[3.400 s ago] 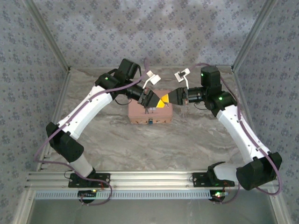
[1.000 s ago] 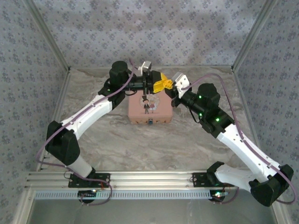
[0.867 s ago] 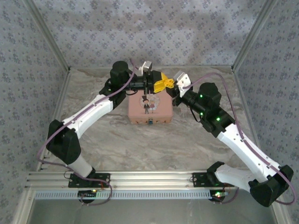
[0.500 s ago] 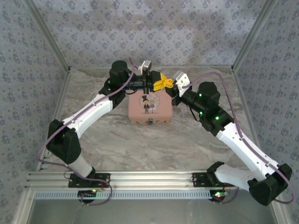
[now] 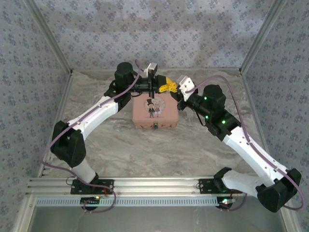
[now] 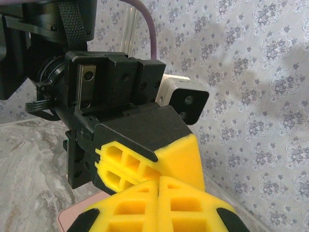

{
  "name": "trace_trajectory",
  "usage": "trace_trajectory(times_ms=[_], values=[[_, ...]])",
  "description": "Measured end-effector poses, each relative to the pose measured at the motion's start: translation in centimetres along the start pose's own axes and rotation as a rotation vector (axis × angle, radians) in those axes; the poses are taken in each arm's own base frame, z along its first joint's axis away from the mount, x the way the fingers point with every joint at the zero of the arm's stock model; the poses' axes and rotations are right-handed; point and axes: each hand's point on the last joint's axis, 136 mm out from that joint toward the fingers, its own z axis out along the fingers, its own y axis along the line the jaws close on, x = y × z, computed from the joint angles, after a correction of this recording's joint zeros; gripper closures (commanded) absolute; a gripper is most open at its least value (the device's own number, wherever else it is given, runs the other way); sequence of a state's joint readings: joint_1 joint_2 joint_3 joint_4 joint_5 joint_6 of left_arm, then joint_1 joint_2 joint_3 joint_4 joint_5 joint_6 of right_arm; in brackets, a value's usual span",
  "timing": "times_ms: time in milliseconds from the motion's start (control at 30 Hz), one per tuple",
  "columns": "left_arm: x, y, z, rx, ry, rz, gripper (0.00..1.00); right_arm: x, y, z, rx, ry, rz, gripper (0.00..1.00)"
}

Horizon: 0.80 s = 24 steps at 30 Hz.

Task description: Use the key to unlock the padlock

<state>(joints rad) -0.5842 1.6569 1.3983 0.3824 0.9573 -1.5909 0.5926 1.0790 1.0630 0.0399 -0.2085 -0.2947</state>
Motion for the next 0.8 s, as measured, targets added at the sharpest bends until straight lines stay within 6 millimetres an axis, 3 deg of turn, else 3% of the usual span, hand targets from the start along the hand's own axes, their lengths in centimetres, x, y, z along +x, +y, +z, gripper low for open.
trace_trajectory(times_ms=[100,333,500,633,800], values=[[0.0,0.1,0.0,-0.003,0.000,0.011,1.00,0.3,0.0,0.0,0.000,0.011,0.005,0.75],[-1.1,1.2,-0.7,-0.044,-0.035,0.086,1.00,1.2,-0.6,-0.7,-0.001,0.065,0.120,0.53],[-2.4,2.9,-1.6,-0.174,-0.092,0.174,1.00,1.3,-2.7,-2.7,0.061,0.074,0.288,0.50],[-2.5,1.7,-2.4,-0.257,-0.127,0.320,1.00,1.8,-4.5,-3.5,0.078,0.074,0.529,0.54],[-1.6,0.0,-3.1,-0.294,-0.159,0.477,1.00,2.7,-5.4,-2.0,-0.007,0.035,0.855,0.56]])
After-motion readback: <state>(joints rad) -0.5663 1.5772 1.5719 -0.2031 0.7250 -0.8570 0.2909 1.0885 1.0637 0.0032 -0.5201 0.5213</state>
